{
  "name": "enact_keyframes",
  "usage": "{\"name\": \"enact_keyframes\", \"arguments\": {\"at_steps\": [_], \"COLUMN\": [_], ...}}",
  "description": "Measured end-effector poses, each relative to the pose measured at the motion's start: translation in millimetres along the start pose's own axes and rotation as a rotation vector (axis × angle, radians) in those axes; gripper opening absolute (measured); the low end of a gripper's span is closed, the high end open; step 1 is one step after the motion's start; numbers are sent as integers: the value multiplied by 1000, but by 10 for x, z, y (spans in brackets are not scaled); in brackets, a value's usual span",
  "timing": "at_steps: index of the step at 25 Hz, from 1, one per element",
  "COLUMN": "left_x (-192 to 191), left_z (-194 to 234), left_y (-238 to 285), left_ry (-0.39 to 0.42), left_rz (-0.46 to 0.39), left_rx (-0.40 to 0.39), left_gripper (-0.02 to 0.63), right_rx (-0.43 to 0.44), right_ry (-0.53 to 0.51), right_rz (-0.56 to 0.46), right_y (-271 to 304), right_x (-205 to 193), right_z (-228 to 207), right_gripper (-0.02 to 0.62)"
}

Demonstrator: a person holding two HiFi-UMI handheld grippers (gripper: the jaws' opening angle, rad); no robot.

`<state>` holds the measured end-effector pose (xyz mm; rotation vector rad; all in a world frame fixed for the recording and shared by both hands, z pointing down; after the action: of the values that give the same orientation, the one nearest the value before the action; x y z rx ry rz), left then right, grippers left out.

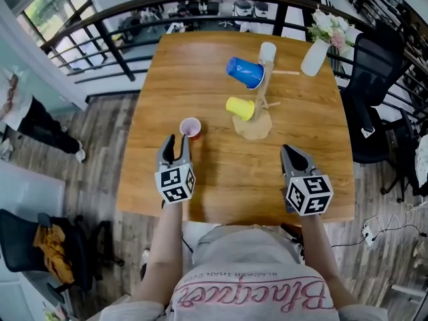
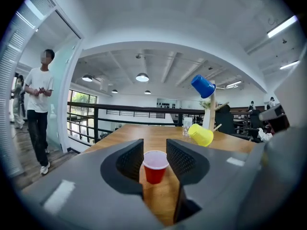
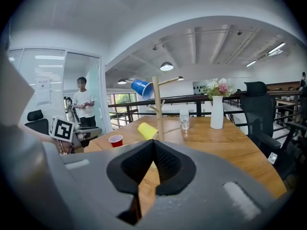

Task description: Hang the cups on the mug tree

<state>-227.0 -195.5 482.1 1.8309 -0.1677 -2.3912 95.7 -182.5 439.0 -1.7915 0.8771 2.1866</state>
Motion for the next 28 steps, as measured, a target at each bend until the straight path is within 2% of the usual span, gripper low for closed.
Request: {"name": "enact_keyframes", "arguments": {"at_steps": [2,4,6,8,14,16,19,22,27,28], "left_x": [-124,-240,-357,-488,-867,-938,-919,-910,-950,-949], "left_z": [32,52,71,85,169,227,257,223,150,147], "left_y": [29,73,136,227,539,626,757,876,984,984], "left_ry": [0,10,34,67,185,182,159,176,206,213], "left_rz": [27,54,89,137,277,315,322,342,387,389], "left_rx": [7,7,9,7,-16,-10,-30,-73,-159,-169], "left_gripper": [190,265,331,370,374,373,367,351,277,280], "right_rx": [2,2,0,-4,-25,-37,-51,-61,-77,-81], "right_ry": [-7,-13,-13,-10,0,19,40,45,66,71], "right_rz": [12,22,30,41,115,128,141,155,178,182], "right_y": [8,19,22,19,-43,-70,-95,-110,-118,-118], "right_x": [-10,-21,-38,-67,-276,-332,-374,-413,-494,-508], "right_z": [17,32,44,55,78,77,93,115,162,179], "right_gripper": [2,2,2,2,2,2,2,2,2,2]}}
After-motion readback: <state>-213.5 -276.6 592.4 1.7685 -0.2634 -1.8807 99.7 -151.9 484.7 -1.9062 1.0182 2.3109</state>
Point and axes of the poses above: the fingertips, and each gripper's own axes: y forward along the fingers, z to its left, x out of its top, the point moved 3 cm from there along -y, backward along the fingers, and after that the axes turned 12 degrees about -y, right-handed, at the moved point
